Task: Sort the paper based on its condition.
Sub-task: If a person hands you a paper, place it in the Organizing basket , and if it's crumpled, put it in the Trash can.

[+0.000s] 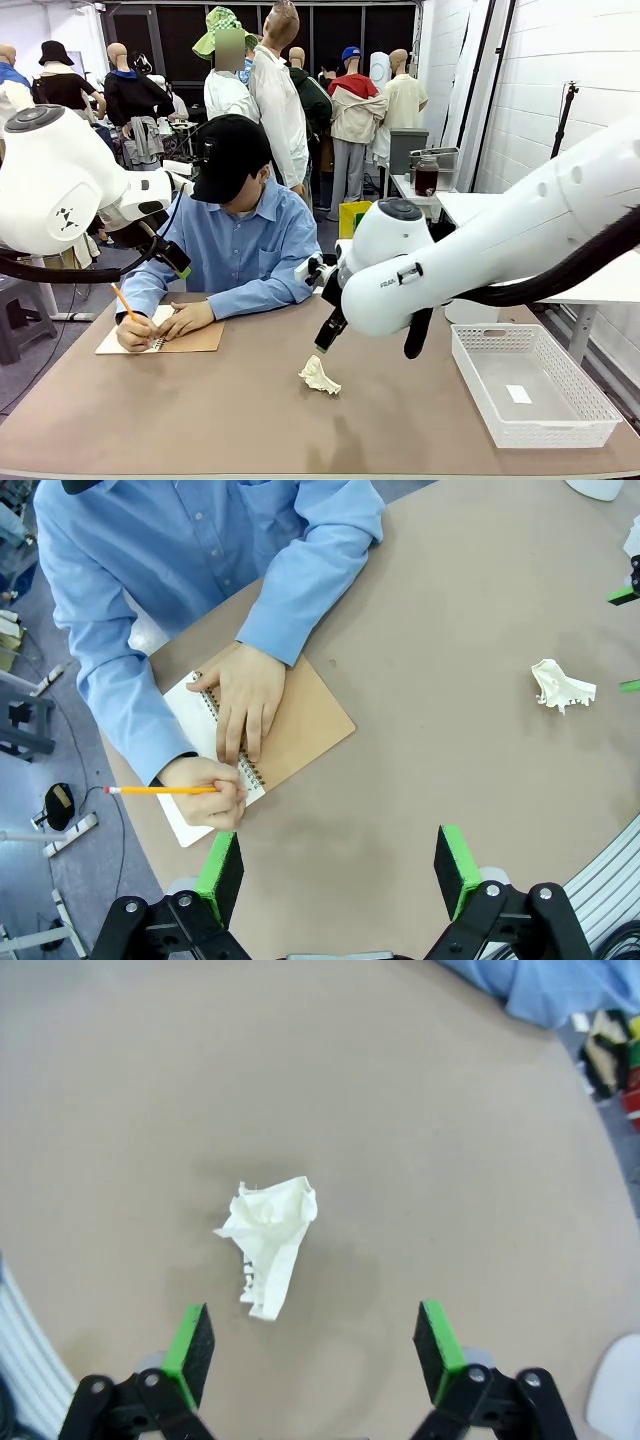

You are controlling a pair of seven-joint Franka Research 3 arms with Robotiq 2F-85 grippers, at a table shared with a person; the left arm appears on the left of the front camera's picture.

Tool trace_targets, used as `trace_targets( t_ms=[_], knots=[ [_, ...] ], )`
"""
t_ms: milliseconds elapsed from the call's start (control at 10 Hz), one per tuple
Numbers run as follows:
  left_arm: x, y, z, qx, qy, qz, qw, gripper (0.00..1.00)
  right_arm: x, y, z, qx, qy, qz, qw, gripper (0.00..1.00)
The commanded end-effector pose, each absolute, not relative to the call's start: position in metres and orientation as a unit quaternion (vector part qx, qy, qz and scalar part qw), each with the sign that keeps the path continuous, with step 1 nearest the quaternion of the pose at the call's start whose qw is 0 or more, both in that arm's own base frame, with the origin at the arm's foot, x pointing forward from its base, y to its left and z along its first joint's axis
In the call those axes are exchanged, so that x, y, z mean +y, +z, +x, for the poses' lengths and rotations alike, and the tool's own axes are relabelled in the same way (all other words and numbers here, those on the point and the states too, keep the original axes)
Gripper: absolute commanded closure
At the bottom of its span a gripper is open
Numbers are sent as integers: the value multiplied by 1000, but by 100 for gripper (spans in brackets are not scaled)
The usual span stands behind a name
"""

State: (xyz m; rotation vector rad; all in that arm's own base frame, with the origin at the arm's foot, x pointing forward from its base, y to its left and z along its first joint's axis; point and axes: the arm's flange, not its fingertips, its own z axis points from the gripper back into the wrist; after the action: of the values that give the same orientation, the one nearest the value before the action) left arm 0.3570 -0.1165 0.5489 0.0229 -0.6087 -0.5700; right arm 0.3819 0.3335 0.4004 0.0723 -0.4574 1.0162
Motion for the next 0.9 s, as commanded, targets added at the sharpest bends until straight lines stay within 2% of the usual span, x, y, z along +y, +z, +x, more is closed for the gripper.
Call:
trace_targets(
  t_ms=[0, 800],
  knots=[
    [-116, 549, 357, -296, -276, 9, 914, 0, 358, 387, 392, -204, 482, 18, 852, 0],
    [-116, 549, 357, -296, -276, 9, 914, 0, 394, 341, 403, -155, 494, 16, 855, 0]
  ],
)
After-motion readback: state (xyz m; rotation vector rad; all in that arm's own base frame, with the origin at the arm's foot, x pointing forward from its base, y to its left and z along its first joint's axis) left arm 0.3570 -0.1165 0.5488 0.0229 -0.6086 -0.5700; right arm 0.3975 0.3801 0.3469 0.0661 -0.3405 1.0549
